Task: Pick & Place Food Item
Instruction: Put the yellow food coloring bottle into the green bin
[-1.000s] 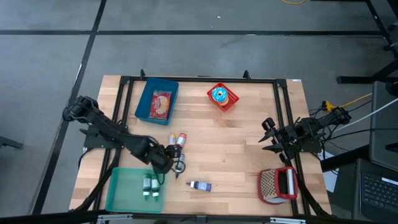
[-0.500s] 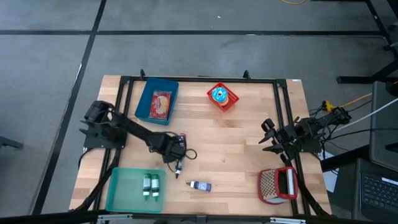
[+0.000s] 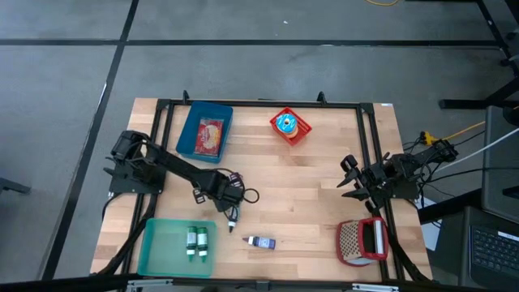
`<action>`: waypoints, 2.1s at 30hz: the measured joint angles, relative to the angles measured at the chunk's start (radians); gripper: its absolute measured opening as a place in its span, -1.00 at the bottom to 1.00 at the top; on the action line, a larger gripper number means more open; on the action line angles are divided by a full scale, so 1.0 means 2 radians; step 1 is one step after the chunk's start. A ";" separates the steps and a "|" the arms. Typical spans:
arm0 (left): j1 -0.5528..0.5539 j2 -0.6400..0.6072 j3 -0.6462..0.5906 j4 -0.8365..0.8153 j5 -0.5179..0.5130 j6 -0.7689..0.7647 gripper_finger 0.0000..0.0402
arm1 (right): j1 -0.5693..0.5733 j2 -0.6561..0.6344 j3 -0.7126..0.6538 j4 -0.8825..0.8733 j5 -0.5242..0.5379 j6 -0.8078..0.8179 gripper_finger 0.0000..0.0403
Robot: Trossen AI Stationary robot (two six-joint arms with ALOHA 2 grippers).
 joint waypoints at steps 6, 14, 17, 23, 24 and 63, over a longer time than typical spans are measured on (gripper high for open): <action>-0.013 -0.020 0.000 -0.036 0.011 -0.041 -0.48 | 0.000 0.000 0.000 -0.001 0.000 0.000 -0.30; -0.060 -0.107 0.000 -0.100 -0.010 -0.084 -0.50 | 0.000 0.000 0.000 -0.005 0.000 0.000 -0.30; -0.095 -0.143 0.000 -0.132 -0.028 -0.105 -0.50 | 0.000 0.000 0.000 -0.005 0.000 0.001 -0.30; -0.193 -0.176 0.000 -0.224 -0.021 -0.206 -0.50 | 0.000 0.000 0.000 -0.005 0.000 0.004 -0.30; -0.212 -0.176 0.000 -0.238 -0.016 -0.228 -0.50 | 0.000 0.000 0.000 -0.004 0.000 0.007 -0.30; -0.375 -0.025 0.045 -0.079 0.076 -0.347 -0.50 | 0.000 0.000 0.000 -0.017 0.025 0.024 -0.30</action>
